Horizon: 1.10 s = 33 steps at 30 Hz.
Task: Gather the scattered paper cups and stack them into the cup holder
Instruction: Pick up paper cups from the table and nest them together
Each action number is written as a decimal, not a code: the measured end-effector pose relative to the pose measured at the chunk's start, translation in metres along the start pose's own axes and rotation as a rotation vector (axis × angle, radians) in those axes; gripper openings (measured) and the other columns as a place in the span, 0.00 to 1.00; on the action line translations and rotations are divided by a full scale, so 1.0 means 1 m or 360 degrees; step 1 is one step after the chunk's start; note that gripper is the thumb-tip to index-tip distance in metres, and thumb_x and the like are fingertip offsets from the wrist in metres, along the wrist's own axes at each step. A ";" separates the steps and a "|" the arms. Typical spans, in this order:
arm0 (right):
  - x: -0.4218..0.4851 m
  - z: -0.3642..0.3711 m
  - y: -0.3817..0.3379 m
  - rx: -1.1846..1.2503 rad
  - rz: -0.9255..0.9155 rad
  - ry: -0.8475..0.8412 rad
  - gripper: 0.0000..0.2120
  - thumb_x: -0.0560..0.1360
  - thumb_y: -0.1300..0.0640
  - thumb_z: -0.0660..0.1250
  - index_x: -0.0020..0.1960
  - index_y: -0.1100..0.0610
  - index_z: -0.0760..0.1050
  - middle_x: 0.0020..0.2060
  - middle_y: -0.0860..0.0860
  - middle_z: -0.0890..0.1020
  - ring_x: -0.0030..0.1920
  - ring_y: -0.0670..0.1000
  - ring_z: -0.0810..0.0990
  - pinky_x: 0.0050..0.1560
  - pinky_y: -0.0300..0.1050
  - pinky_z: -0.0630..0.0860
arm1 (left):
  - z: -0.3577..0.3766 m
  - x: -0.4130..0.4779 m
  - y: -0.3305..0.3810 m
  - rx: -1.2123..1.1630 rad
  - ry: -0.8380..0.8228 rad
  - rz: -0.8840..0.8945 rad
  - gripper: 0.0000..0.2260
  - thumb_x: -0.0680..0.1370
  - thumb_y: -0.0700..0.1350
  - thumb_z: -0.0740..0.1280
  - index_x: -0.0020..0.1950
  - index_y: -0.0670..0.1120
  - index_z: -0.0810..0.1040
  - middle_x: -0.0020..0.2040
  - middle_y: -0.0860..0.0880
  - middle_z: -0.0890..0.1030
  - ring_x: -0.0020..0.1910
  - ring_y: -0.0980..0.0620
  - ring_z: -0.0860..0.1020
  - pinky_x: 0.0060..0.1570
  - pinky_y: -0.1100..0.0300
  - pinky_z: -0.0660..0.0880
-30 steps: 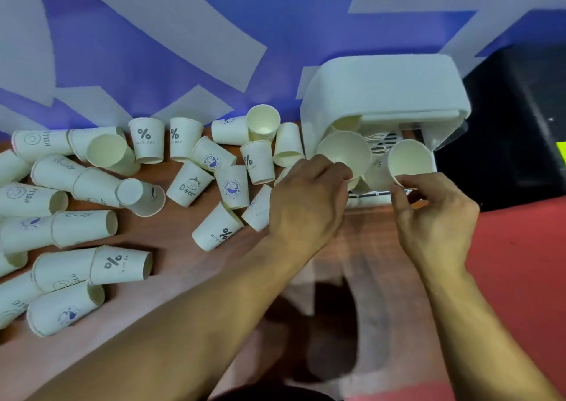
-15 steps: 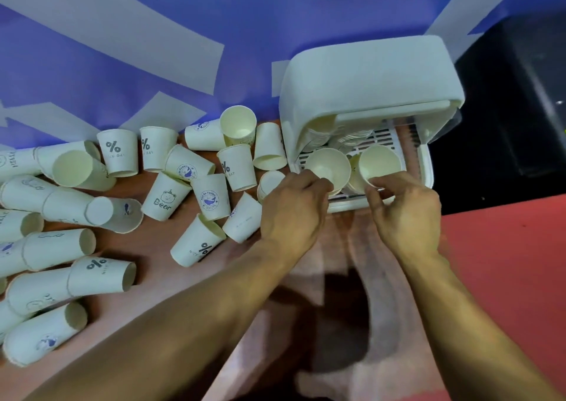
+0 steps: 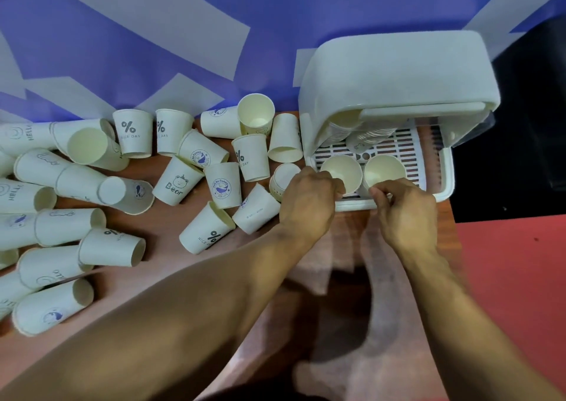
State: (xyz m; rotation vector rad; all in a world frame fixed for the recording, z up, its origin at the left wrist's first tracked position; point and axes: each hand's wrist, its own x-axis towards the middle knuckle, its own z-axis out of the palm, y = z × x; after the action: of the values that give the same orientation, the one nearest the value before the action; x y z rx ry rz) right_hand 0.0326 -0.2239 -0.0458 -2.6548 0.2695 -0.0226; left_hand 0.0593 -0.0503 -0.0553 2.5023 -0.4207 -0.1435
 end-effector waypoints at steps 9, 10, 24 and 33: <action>-0.014 -0.031 -0.044 -0.0014 -0.0062 0.0303 0.09 0.75 0.53 0.71 0.51 0.58 0.80 0.48 0.55 0.82 0.37 0.55 0.78 0.40 0.45 0.69 | -0.038 -0.026 -0.017 -0.0300 0.0506 -0.0018 0.15 0.71 0.40 0.76 0.56 0.43 0.82 0.54 0.44 0.80 0.51 0.44 0.79 0.50 0.54 0.77; -0.016 -0.035 -0.059 0.0019 -0.0127 0.0343 0.08 0.75 0.55 0.71 0.50 0.58 0.80 0.46 0.55 0.82 0.34 0.54 0.76 0.39 0.43 0.68 | -0.050 -0.033 -0.027 -0.0314 0.0596 -0.0065 0.14 0.71 0.42 0.76 0.56 0.44 0.82 0.54 0.45 0.79 0.51 0.45 0.78 0.51 0.56 0.76; -0.030 0.082 -0.341 0.0058 -0.1225 -0.0443 0.10 0.74 0.49 0.69 0.54 0.49 0.78 0.46 0.47 0.80 0.41 0.50 0.78 0.43 0.49 0.77 | -0.246 -0.144 -0.254 -0.0025 0.1039 -0.1119 0.10 0.76 0.51 0.71 0.54 0.51 0.82 0.54 0.51 0.80 0.50 0.54 0.77 0.51 0.60 0.70; -0.008 0.186 -0.439 -0.0354 -0.1307 -0.0837 0.17 0.75 0.49 0.68 0.63 0.49 0.74 0.54 0.48 0.77 0.49 0.56 0.79 0.45 0.51 0.78 | -0.279 -0.137 -0.377 -0.0159 0.0668 -0.1561 0.13 0.76 0.52 0.69 0.58 0.49 0.80 0.57 0.49 0.82 0.57 0.47 0.78 0.57 0.51 0.76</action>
State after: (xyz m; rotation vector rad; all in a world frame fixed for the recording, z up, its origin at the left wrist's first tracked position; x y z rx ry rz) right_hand 0.1181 0.2442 -0.0116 -2.6659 -1.0286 0.4515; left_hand 0.0840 0.4372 -0.0414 2.3284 0.9668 -0.0102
